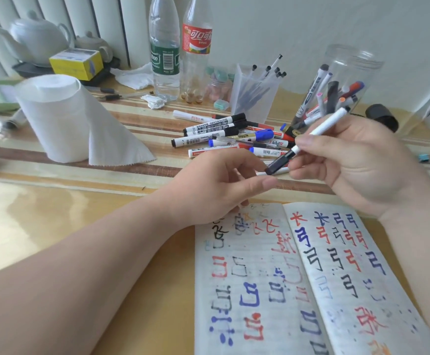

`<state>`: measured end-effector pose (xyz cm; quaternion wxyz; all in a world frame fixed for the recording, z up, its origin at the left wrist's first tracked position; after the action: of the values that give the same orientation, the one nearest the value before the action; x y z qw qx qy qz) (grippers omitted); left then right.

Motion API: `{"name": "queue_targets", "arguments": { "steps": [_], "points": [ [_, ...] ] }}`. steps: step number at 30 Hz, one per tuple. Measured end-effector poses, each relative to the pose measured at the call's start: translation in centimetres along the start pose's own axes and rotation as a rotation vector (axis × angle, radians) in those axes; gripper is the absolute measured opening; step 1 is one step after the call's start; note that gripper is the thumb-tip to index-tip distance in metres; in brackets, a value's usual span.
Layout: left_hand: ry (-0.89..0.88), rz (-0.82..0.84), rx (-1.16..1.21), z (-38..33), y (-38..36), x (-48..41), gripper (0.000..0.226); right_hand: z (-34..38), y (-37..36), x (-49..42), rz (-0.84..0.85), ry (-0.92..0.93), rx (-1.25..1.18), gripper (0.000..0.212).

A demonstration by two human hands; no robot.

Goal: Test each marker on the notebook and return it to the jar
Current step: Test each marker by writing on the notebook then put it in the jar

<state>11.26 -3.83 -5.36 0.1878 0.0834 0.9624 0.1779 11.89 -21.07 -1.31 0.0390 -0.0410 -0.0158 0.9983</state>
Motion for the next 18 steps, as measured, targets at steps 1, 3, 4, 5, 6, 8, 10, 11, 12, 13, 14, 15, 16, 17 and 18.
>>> {"name": "queue_targets", "arguments": {
  "steps": [1,3,4,5,6,8,10,11,12,13,14,15,16,17,18],
  "points": [
    [0.002,0.008,-0.003,0.0,-0.1,0.0,0.028,-0.6,-0.6,0.2,-0.003,-0.023,-0.050,0.020],
    [0.033,-0.002,0.006,0.5,-0.1,-0.1,0.023,-1.7,-1.1,0.3,-0.046,-0.035,-0.086,0.010],
    [0.037,-0.012,0.007,0.7,0.0,-0.2,0.025,-2.1,-1.1,0.3,-0.065,-0.036,-0.092,0.007],
    [0.037,-0.016,0.009,0.8,0.0,-0.2,0.026,-2.5,-1.2,0.4,-0.075,-0.044,-0.102,0.009],
    [0.035,-0.015,0.016,0.9,0.0,-0.3,0.026,-2.9,-1.2,0.6,-0.076,-0.052,-0.118,0.008],
    [0.019,0.003,0.027,0.6,-0.2,-0.2,0.028,-3.3,-1.4,0.8,-0.062,-0.063,-0.160,0.007],
    [-0.005,0.017,0.011,0.1,-0.4,-0.1,0.039,-3.4,-1.9,1.1,-0.033,-0.063,-0.178,0.013],
    [-0.010,0.021,0.001,-0.1,-0.5,-0.1,0.044,-3.5,-2.1,1.2,-0.014,-0.061,-0.186,0.015],
    [-0.009,0.026,-0.009,-0.1,-0.6,-0.1,0.044,-3.6,-2.3,1.3,0.004,-0.059,-0.191,0.015],
    [-0.010,0.032,-0.014,-0.1,-0.6,-0.1,0.037,-3.7,-2.4,1.4,0.013,-0.060,-0.190,0.013],
    [-0.008,0.038,-0.018,0.0,-0.6,-0.1,0.032,-3.7,-2.5,1.4,0.012,-0.060,-0.180,0.012],
    [0.000,0.044,-0.025,0.1,-0.6,-0.1,0.030,-3.7,-2.4,1.4,0.008,-0.056,-0.166,0.012],
    [0.015,0.055,-0.025,0.2,-0.7,0.0,0.031,-3.6,-2.4,1.5,0.008,-0.053,-0.152,0.012],
    [0.031,0.069,-0.017,0.3,-0.9,0.0,0.033,-3.5,-2.3,1.4,0.011,-0.051,-0.136,0.014],
    [0.048,0.084,-0.001,0.3,-1.1,0.0,0.036,-3.2,-2.2,1.4,0.012,-0.054,-0.120,0.015]
  ]
}}
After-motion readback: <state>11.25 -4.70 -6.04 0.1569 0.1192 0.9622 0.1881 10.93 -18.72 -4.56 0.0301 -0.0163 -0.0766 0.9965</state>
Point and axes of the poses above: each hand's wrist, its own x-axis away from the middle knuckle, its own y-axis out of the back of the hand, z = x × y, the point moved 8 cm from there along -x, towards the middle knuckle, and after that the axes turned 14 degrees about -z, right-handed, at the moved point
